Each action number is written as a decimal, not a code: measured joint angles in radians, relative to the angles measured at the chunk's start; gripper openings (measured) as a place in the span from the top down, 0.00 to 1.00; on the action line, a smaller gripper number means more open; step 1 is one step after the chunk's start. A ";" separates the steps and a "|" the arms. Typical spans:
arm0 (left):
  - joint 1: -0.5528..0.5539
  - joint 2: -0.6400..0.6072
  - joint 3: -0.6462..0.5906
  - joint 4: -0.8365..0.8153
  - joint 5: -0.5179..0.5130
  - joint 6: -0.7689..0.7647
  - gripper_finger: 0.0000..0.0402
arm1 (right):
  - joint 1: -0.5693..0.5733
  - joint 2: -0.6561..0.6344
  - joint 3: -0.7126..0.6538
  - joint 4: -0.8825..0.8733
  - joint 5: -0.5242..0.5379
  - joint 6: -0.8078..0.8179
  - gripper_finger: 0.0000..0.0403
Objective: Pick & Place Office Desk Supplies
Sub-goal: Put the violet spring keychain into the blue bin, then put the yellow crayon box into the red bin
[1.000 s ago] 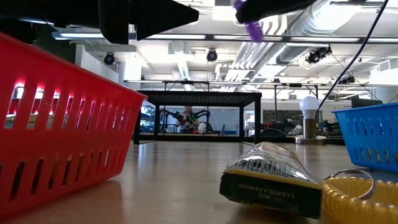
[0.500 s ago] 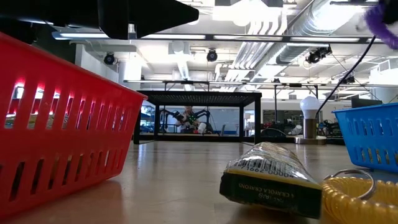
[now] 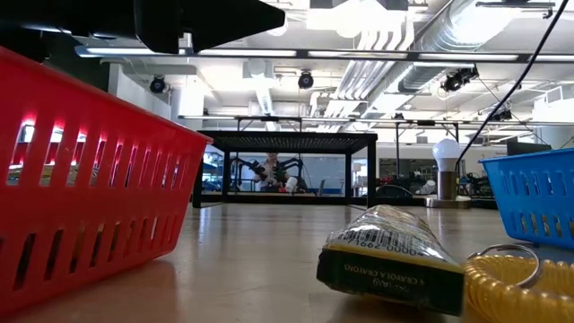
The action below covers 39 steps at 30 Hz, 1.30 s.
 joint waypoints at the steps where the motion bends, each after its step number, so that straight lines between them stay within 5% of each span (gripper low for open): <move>1: -0.003 0.000 0.000 0.002 -0.001 0.000 0.50 | 0.000 0.006 0.000 0.000 -0.001 0.006 0.90; 7: -0.014 0.000 0.000 0.003 -0.013 0.000 0.50 | -0.011 0.052 0.000 -0.013 -0.077 0.024 0.78; 12: -0.014 0.000 0.000 0.003 -0.013 0.000 0.50 | -0.027 0.065 -0.001 -0.033 -0.023 -0.036 0.64; 17: -0.014 0.000 0.000 0.015 -0.011 0.013 0.50 | -0.046 0.047 -0.001 0.069 0.246 -0.385 0.55; 23: -0.041 -0.001 0.000 0.094 -0.039 -0.074 0.50 | -0.087 0.034 0.000 0.327 0.346 -0.948 0.54; 28: -0.067 -0.009 0.000 0.145 -0.019 -0.091 0.50 | -0.137 0.042 0.000 0.457 0.249 -1.262 0.55; 32: -0.077 -0.020 0.000 0.146 -0.015 -0.084 0.50 | -0.197 0.043 0.000 0.461 0.129 -1.295 0.55; 39: -0.064 -0.020 0.000 0.134 -0.022 -0.098 0.50 | -0.221 0.073 0.000 0.600 0.126 -1.433 0.55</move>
